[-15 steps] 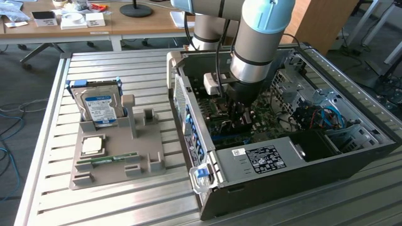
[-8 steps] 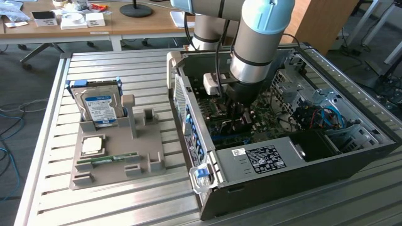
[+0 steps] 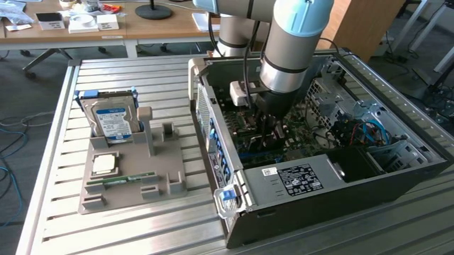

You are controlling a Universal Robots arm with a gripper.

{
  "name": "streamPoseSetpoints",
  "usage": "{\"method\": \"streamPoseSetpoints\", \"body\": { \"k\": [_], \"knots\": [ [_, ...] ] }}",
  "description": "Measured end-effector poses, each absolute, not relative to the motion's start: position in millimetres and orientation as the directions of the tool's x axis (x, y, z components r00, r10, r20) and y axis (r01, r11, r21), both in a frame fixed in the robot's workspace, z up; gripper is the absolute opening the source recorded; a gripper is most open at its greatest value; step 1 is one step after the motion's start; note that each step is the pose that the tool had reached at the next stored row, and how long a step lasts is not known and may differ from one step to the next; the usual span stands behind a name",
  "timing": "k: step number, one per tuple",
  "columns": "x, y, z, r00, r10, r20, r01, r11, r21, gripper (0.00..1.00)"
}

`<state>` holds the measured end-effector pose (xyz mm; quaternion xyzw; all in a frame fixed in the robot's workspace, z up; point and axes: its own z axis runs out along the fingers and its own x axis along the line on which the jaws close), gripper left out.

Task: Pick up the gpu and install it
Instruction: 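Insert the gpu into the slot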

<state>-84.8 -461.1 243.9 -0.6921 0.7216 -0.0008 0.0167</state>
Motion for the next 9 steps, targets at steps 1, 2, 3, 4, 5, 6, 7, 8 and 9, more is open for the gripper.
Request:
{"method": "streamPoseSetpoints", "body": {
  "k": [1, 2, 3, 4, 5, 6, 7, 8, 9],
  "knots": [
    [-84.8, -461.1, 245.4, -0.041, -0.999, -0.023, -0.999, 0.042, -0.024, 0.46],
    [-84.8, -461.1, 246.6, -0.042, -0.999, -0.023, -0.999, 0.042, -0.024, 0.46],
    [-84.8, -461.1, 247.1, -0.041, -0.999, -0.023, -0.999, 0.042, -0.024, 0.46],
    [-84.8, -461.1, 247.1, -0.041, -0.999, -0.023, -0.999, 0.042, -0.024, 0.46],
    [-84.8, -461.1, 247.1, -0.041, -0.999, -0.023, -0.999, 0.042, -0.024, 0.46],
    [-84.8, -461.1, 247.1, -0.041, -0.999, -0.023, -0.999, 0.042, -0.024, 0.46],
    [-84.8, -461.1, 247.1, -0.041, -0.999, -0.023, -0.999, 0.042, -0.024, 0.46],
    [-84.8, -461.1, 247.1, -0.041, -0.999, -0.023, -0.999, 0.042, -0.024, 0.46],
    [-84.8, -461.1, 247.2, -0.041, -0.999, -0.023, -0.999, 0.042, -0.024, 0.46]
  ]
}}
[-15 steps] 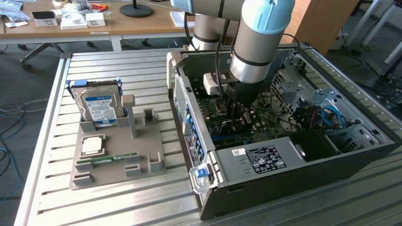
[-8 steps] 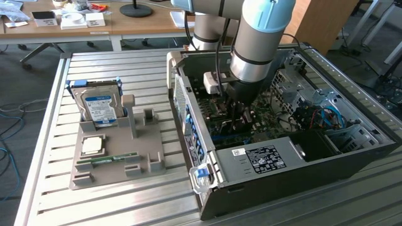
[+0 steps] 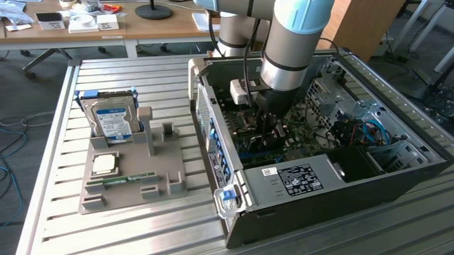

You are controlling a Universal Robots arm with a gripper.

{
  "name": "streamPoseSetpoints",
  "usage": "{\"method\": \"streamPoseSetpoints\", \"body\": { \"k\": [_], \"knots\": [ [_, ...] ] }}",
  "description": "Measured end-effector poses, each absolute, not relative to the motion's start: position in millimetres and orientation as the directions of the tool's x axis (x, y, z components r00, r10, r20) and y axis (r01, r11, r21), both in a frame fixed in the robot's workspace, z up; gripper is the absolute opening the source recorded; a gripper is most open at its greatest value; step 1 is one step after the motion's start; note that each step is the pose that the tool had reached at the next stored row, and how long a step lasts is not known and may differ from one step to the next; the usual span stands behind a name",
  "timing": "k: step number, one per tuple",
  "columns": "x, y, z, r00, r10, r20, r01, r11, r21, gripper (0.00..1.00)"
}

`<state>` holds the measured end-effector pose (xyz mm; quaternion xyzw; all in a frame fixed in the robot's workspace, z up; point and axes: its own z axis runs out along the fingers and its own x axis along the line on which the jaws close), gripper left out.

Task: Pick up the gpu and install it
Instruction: 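Insert the gpu into the slot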

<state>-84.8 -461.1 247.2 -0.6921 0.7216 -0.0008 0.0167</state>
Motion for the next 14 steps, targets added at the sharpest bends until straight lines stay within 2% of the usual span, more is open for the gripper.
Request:
{"method": "streamPoseSetpoints", "body": {
  "k": [4, 5, 6, 7, 8, 9, 14],
  "knots": [
    [-84.8, -461.1, 247.2, -0.041, -0.999, -0.023, -0.999, 0.042, -0.024, 0.45],
    [-84.8, -461.1, 247.1, -0.041, -0.999, -0.023, -0.999, 0.042, -0.024, 0.38],
    [-84.8, -461.1, 247.2, -0.041, -0.999, -0.023, -0.999, 0.042, -0.024, 0.38],
    [-84.8, -461.1, 247.2, -0.041, -0.999, -0.023, -0.999, 0.042, -0.024, 0.32],
    [-84.8, -461.1, 247.2, -0.041, -0.999, -0.023, -0.999, 0.042, -0.024, 0.32],
    [-84.8, -461.1, 247.2, -0.041, -0.999, -0.023, -0.999, 0.042, -0.024, 0.27],
    [-84.8, -461.1, 247.2, -0.041, -0.999, -0.023, -0.999, 0.042, -0.024, 0.27]
  ]
}}
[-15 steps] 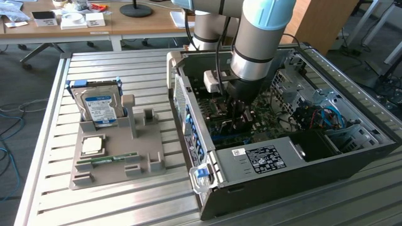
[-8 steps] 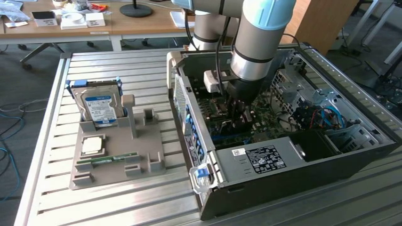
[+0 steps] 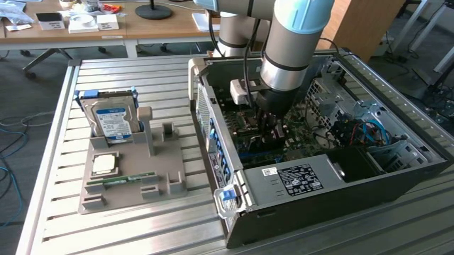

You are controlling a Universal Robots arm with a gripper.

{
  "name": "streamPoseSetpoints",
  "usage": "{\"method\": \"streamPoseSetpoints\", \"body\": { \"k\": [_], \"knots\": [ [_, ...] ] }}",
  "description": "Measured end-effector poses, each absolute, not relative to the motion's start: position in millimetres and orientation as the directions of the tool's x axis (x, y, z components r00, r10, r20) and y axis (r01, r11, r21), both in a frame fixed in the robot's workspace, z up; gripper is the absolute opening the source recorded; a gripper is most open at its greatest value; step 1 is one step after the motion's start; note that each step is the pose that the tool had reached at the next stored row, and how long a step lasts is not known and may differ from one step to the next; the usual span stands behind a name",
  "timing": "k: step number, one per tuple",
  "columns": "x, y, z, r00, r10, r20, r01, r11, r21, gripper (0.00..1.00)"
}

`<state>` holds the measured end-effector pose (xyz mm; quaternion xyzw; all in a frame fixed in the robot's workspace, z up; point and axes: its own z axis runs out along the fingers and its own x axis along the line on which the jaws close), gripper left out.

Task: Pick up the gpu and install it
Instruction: 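Insert the gpu into the slot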

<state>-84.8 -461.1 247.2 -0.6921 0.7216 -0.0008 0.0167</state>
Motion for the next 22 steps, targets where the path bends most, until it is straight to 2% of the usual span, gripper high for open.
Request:
{"method": "streamPoseSetpoints", "body": {
  "k": [22],
  "knots": [
    [-86.7, -461.1, 244.3, -0.041, -0.999, -0.023, -0.999, 0.042, -0.024, 0.27]
  ]
}}
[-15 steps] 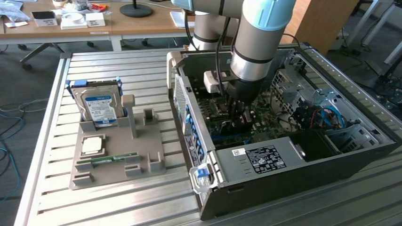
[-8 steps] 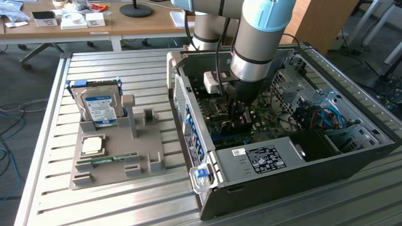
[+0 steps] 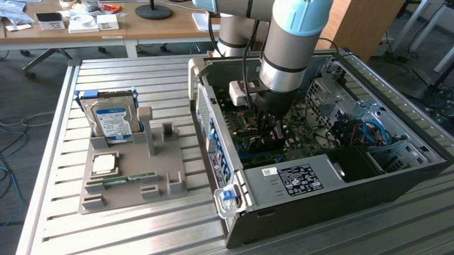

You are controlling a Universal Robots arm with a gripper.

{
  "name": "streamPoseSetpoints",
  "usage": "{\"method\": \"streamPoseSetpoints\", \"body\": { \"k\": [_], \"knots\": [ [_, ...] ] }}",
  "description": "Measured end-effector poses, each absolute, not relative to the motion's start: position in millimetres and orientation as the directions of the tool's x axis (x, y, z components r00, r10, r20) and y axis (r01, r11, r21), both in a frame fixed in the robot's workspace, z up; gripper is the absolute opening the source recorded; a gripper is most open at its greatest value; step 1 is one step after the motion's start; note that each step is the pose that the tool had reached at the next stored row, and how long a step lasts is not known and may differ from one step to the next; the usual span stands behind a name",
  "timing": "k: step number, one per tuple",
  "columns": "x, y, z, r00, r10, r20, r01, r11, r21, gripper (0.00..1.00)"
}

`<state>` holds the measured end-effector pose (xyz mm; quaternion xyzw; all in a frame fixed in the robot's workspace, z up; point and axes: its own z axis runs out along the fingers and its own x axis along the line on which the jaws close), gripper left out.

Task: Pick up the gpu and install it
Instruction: 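Insert the gpu into the slot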

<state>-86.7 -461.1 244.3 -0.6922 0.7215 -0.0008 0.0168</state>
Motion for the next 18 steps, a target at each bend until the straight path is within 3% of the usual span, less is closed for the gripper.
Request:
{"method": "streamPoseSetpoints", "body": {
  "k": [12, 18],
  "knots": [
    [-87.1, -461.0, 243.5, -0.042, -0.999, -0.024, -0.999, 0.042, -0.023, 0.27],
    [-86.9, -461.1, 243.6, -0.041, -0.999, -0.023, -0.999, 0.042, -0.024, 0.4]
  ]
}}
